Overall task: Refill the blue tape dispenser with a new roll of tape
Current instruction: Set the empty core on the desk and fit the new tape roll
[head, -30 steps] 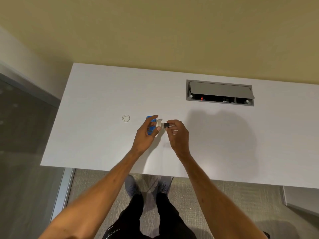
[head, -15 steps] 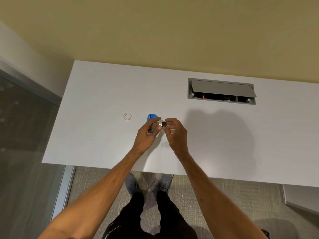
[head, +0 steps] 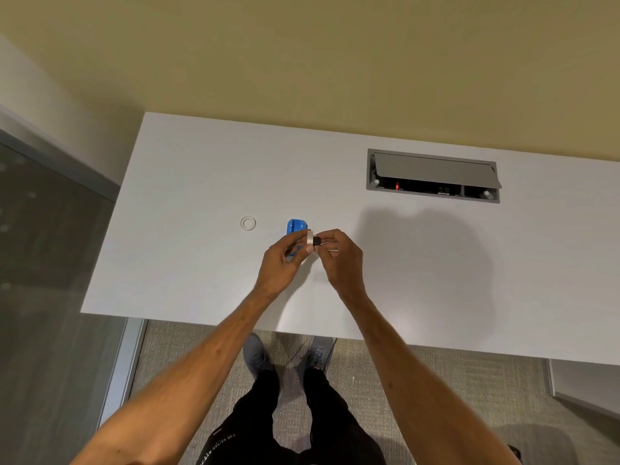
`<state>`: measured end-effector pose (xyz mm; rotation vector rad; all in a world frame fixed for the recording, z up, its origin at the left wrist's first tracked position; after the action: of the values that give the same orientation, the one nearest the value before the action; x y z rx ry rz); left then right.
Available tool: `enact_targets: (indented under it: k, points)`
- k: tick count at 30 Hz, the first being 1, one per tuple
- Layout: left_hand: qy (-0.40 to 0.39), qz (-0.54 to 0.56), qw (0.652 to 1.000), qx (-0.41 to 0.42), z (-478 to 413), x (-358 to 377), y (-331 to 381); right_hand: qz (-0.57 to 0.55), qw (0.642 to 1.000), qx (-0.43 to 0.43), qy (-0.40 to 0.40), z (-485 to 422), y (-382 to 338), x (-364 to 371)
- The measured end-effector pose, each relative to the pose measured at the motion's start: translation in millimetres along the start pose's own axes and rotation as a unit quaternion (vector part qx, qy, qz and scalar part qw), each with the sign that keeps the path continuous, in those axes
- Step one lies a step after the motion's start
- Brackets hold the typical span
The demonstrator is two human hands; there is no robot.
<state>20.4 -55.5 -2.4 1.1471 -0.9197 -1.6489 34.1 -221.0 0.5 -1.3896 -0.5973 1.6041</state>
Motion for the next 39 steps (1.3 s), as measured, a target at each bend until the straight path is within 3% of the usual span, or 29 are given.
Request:
enact_targets:
  k: [8, 21, 39]
  points:
    - [-0.021, 0.017, 1.000, -0.015, -1.0, -5.1, -5.2, 0.069, 0.996, -0.045, -0.038, -8.7, -4.6, 1.9]
    - [-0.057, 0.117, 0.991, -0.042, -10.0, -10.4, 0.7, 0.032, 0.994, -0.105, 0.007, -12.7, -25.5, -2.6]
    - [-0.089, 0.172, 0.978, -0.072, -19.3, -9.5, -14.8, 0.010, 0.994, -0.108, 0.000, -14.8, -32.3, 1.6]
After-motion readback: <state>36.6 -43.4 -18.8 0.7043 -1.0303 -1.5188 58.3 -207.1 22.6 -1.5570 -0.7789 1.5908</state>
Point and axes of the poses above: each hand's wrist, its own z-axis away from the middle knuckle, its own x-axis out of the palm, y = z × x, the point moved 6 cm from there along -z, towards the middle knuckle, and after that the axes turned 8 degrees about x, right-handed, at the moved point
